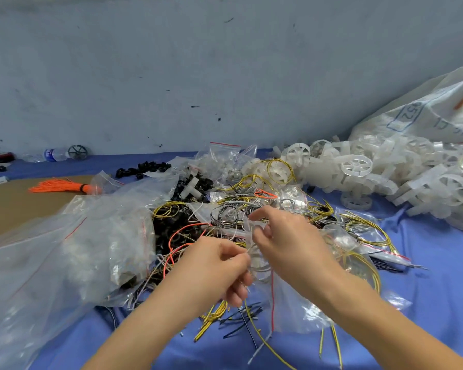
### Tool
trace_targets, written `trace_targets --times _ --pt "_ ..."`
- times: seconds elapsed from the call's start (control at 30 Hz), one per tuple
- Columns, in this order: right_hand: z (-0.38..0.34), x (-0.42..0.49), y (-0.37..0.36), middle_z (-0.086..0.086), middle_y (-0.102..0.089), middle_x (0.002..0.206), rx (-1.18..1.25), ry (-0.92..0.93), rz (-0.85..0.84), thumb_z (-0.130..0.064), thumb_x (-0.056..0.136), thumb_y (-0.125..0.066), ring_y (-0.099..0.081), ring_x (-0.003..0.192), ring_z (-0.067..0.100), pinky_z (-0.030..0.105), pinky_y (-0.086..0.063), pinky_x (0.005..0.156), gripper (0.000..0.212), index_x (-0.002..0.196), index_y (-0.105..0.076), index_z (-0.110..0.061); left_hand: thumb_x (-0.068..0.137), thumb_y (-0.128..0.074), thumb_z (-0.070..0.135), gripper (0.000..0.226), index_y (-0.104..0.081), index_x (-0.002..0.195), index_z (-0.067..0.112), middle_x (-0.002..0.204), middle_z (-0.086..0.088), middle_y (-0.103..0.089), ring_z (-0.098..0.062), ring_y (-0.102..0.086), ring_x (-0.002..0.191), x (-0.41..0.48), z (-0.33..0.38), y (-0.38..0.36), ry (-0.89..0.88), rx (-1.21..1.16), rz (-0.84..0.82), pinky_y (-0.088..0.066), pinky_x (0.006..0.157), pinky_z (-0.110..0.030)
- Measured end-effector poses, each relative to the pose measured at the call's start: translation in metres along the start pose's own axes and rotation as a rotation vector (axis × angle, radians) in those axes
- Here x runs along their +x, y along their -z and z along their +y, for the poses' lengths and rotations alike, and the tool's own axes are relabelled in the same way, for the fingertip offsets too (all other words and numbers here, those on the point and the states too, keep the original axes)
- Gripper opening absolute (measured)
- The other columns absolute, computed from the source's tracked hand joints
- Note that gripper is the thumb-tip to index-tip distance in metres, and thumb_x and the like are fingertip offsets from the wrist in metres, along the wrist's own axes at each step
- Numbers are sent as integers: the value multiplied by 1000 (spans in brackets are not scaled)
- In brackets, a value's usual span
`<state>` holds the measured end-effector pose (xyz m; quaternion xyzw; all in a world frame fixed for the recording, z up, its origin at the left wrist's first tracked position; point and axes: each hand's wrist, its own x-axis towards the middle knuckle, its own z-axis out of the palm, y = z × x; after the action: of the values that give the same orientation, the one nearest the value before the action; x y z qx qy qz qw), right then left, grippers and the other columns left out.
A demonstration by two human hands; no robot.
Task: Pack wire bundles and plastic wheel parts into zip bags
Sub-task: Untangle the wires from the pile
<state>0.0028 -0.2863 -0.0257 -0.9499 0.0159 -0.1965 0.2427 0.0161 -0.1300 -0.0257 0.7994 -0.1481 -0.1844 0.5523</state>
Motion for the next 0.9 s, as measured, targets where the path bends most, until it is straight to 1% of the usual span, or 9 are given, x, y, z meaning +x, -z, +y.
trace_targets --times 0.13,0.27,0.33,0.43,0.53,0.63,0.73,0.8,0.9 --pt "-9 -3 2 -4 -61 113 -78 54 54 -37 98 -41 -61 102 27 38 -49 81 29 123 -54 -33 97 -53 5 15 -61 85 1 59 -6 -66 -18 -59 45 7 14 1 58 -104 61 -48 41 -23" --pt "-4 -2 5 -6 -63 107 -25 45 34 -33 97 -45 -61 96 21 36 -49 79 32 127 -56 -30 95 -57 3 10 -63 88 -2 55 -6 -65 -14 -58 43 7 23 18 31 -143 209 -50 41 -21" --pt "5 1 7 -9 -64 93 124 -15 -59 -27 96 -48 -65 78 14 34 -53 71 32 126 -59 -26 94 -60 6 10 -63 92 -3 59 -6 -66 -12 -59 45 6 25 30 25 -222 226 -51 43 -20" --pt "19 5 6 -5 -68 83 380 -153 -184 -17 96 -51 -69 60 19 29 -57 51 31 125 -63 -16 89 -64 12 14 -70 87 -1 67 -7 -67 -11 -64 56 1 25 35 35 -574 81 -55 50 -20" --pt "22 6 4 7 -73 81 482 -204 -241 -13 94 -53 -71 62 22 31 -59 54 25 111 -71 -15 83 -63 10 18 -75 77 -2 70 -8 -66 -23 -73 79 1 22 13 70 -980 -91 -62 71 -37" --pt "21 4 8 8 -70 62 411 -207 -204 -17 91 -52 -69 54 17 35 -60 61 22 78 -71 -18 87 -62 18 18 -69 75 7 73 -3 -69 -25 -71 98 8 6 -12 66 -819 -55 -49 93 -42" --pt "20 1 13 10 -64 57 158 -127 -76 -21 91 -51 -66 56 23 34 -55 56 27 73 -68 -10 95 -57 20 25 -65 73 12 75 -2 -71 -21 -71 100 13 -5 -16 106 -573 41 -46 86 -35" --pt "17 -1 18 9 -63 65 44 -91 -6 -24 90 -50 -62 67 28 40 -52 62 27 81 -70 -10 98 -56 18 18 -63 83 10 70 -1 -71 -19 -72 89 14 -8 -14 104 -402 97 -55 82 -33" --pt "8 -7 24 2 -61 88 -115 -50 69 -34 96 -43 -60 84 28 36 -47 68 31 89 -69 -18 95 -58 13 8 -64 92 9 62 -3 -69 -17 -69 68 13 -11 -12 -9 -75 213 -60 61 -30"
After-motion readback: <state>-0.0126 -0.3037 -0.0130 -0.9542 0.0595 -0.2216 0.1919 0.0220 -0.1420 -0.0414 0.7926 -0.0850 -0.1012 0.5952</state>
